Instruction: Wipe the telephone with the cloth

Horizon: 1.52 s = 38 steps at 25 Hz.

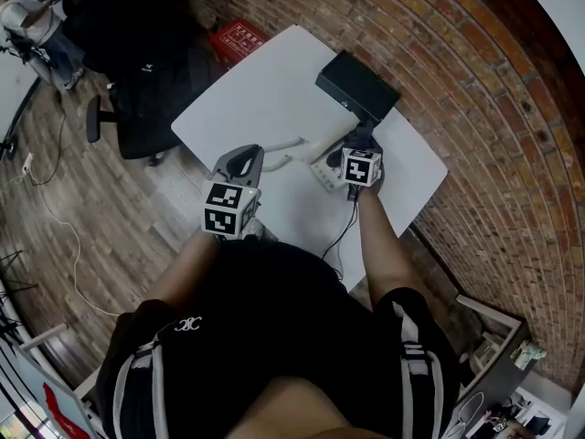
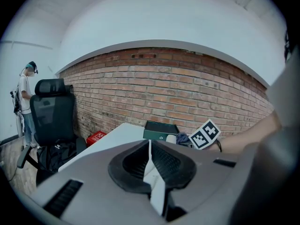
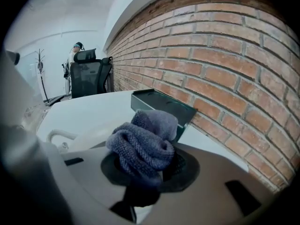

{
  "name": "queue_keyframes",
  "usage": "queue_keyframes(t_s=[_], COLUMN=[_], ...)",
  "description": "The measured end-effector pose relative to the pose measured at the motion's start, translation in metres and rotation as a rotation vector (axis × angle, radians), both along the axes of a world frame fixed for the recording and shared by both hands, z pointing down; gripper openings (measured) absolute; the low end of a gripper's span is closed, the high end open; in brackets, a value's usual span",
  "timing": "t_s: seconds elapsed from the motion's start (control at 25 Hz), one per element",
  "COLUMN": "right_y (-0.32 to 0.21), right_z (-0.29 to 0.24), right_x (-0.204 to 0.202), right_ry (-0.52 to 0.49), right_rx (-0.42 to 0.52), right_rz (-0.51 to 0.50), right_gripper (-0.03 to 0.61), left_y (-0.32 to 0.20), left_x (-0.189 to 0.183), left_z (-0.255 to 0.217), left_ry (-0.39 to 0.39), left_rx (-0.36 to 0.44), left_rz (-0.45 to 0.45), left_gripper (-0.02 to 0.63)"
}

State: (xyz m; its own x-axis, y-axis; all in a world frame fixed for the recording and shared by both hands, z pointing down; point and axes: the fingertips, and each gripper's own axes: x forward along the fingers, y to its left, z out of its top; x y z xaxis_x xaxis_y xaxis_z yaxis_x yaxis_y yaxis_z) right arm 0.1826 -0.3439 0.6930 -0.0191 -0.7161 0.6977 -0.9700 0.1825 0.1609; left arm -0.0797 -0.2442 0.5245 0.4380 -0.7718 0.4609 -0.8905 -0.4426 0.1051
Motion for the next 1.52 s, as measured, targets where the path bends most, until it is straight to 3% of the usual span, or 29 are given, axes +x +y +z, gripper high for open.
queue_keyframes(t_s=[0.28, 0.88, 1.52], right_y=[0.032, 0.081, 0.126], right_z=[0.010, 0.029, 0.043], right_x=[-0.045, -0.093, -0.088], right_ry=[0.064, 0.016, -0.034], right_rx=[-0.006, -0.067, -0.133], right_rz=[-0.115, -0.232, -0.279], right_gripper=[0.080, 0.080, 0.084], left_y=[0.000, 0.006, 0.006], left_x=[0.000, 0.002, 0.010], left_z=[0.001, 0.007, 0.005], left_ry=[0.005, 0.009, 0.008], left_rx=[-0.005, -0.021, -0.008], left_rz=[0.009, 0.016, 0.035], left_gripper=[0.015, 0.015, 0.015])
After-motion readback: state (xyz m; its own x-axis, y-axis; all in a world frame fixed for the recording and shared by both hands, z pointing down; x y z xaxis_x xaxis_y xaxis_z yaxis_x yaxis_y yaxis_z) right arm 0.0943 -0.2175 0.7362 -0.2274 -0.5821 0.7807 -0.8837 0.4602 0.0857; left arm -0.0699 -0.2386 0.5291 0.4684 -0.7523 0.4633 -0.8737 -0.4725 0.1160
